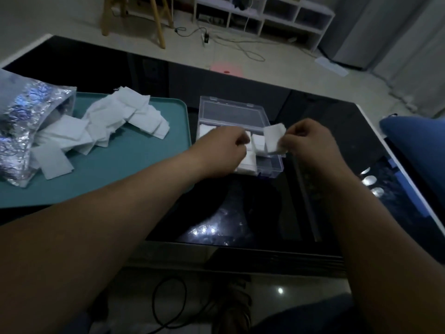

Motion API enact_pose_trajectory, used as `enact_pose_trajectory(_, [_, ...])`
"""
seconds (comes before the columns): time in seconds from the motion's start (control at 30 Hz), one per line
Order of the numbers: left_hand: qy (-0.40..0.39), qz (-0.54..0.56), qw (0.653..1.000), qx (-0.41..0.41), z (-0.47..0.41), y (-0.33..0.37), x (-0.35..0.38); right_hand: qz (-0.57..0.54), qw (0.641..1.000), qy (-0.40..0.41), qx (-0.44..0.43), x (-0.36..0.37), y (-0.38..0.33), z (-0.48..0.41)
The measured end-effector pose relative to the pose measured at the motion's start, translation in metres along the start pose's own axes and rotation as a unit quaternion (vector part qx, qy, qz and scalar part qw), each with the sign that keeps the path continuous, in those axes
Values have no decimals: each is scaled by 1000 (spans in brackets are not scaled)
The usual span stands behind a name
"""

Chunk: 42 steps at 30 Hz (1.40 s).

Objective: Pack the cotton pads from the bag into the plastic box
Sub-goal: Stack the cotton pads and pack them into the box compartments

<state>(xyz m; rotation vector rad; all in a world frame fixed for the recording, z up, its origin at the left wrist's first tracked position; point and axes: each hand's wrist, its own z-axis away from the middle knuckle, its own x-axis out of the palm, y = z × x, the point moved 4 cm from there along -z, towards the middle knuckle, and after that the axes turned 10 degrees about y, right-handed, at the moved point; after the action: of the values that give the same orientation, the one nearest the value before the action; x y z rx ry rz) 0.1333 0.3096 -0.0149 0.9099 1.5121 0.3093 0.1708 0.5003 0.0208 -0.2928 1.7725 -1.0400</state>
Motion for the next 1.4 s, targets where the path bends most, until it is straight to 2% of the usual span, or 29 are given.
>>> enact_pose_trajectory(0.1, [-68, -106, 990, 61, 8, 4, 20, 50, 999, -4, -22, 11, 8, 0])
enact_pose_trajectory(0.2, [-67, -165, 980, 89, 10, 6, 27, 99, 994, 3, -37, 17, 15, -1])
enact_pose_trajectory(0.5, [-48, -189, 974, 117, 8, 3, 42, 202, 976, -5, -82, 23, 21, 2])
enact_pose_trajectory(0.73, [-38, -222, 966, 130, 9, 2, 51, 326, 927, 9, -187, 32, 20, 3])
enact_pose_trajectory(0.93, [-36, -231, 962, 138, 8, 5, 52, 334, 926, -28, -173, 34, 21, 2])
enact_pose_trajectory(1.1, [0, -215, 961, 171, 9, 15, 46, 351, 925, 5, -147, 30, 19, -1])
enact_pose_trajectory(1.2, [-16, -221, 963, 152, 10, 9, 48, 364, 923, -40, -120, 33, 23, 0])
enact_pose_trajectory(1.4, [-4, -209, 966, 152, 11, 8, 46, 352, 925, -44, -135, 34, 21, 0])
